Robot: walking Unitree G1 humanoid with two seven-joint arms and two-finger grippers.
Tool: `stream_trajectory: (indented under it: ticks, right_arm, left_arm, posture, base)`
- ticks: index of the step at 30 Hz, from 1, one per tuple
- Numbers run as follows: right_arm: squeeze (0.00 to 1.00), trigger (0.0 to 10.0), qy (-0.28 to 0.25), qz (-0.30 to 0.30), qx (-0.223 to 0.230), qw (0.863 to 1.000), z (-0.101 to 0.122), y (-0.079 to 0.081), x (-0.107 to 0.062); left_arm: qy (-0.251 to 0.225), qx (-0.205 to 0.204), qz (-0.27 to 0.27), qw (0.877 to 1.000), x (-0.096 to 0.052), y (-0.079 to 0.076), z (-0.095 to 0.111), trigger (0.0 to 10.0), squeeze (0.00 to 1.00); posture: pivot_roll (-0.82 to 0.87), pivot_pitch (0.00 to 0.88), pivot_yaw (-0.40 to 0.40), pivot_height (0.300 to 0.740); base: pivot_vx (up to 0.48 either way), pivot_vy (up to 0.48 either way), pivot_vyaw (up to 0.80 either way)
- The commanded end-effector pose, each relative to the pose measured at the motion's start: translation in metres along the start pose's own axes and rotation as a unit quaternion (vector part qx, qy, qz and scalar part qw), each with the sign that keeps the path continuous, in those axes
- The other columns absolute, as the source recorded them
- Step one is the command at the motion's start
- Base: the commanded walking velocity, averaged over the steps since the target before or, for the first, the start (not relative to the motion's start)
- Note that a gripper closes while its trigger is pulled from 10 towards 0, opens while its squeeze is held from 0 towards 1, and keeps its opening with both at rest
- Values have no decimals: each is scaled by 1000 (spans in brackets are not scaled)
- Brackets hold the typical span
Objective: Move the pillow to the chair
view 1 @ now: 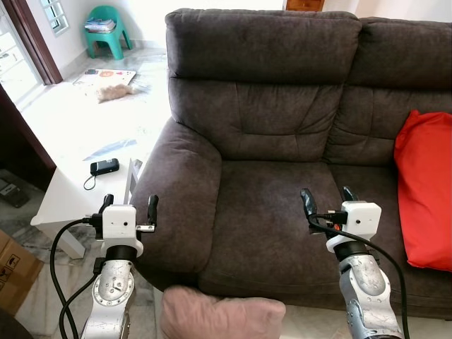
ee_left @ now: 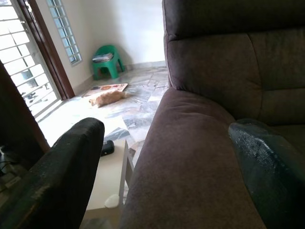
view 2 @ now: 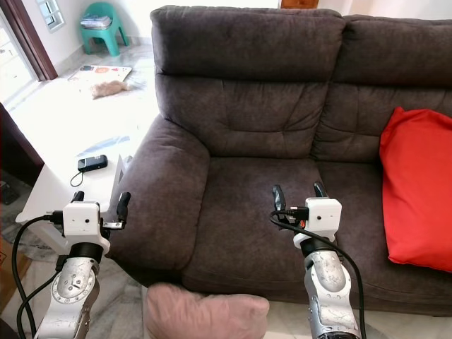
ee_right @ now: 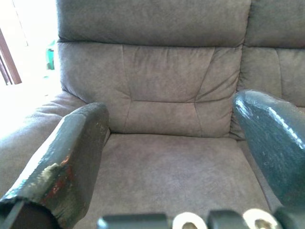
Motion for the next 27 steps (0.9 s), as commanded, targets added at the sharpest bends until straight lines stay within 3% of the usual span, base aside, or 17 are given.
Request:
stream_trajectory:
  ticks: [1,13,23,27]
  right_arm:
    - [0,10000,-8,8,-4,1000,7,3,5]
    - [0,10000,-4,13,-7,1000,9,4,7]
    - [0,10000,-1,19,-8,1000,8,6,8]
    - [0,10000,-13,20,-9,1000,12,6,8]
  left_arm:
    - [-4,-4,-1,1000,3,1,4,10000,0]
    - [-8,1,3,1000,5,3,6,10000,0]
    - [-14,0,11,1000,9,6,10,10000,0]
    - [-13,-1,10,1000,8,4,10,10000,0]
  posture:
    - [6,81,-7,740]
    - [1,85,-10,740]
    - [4,78,-16,680]
    - [3,77,-18,680]
  base:
    - [0,0,0]
    - [0,0,0]
    - [0,0,0]
    - [0,0,0]
Point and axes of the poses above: a point about 5 cm out from each wrist's last joint towards the gripper, its own x axis pointing out of the wrist towards the gripper, its own z axis along the axis of the wrist's last joint, y = z × x, the point moved 2 cm from there along x, pointing out of the wrist towards the gripper, and after that the axes turned 15 degrees about x, right-handed, at the moved point
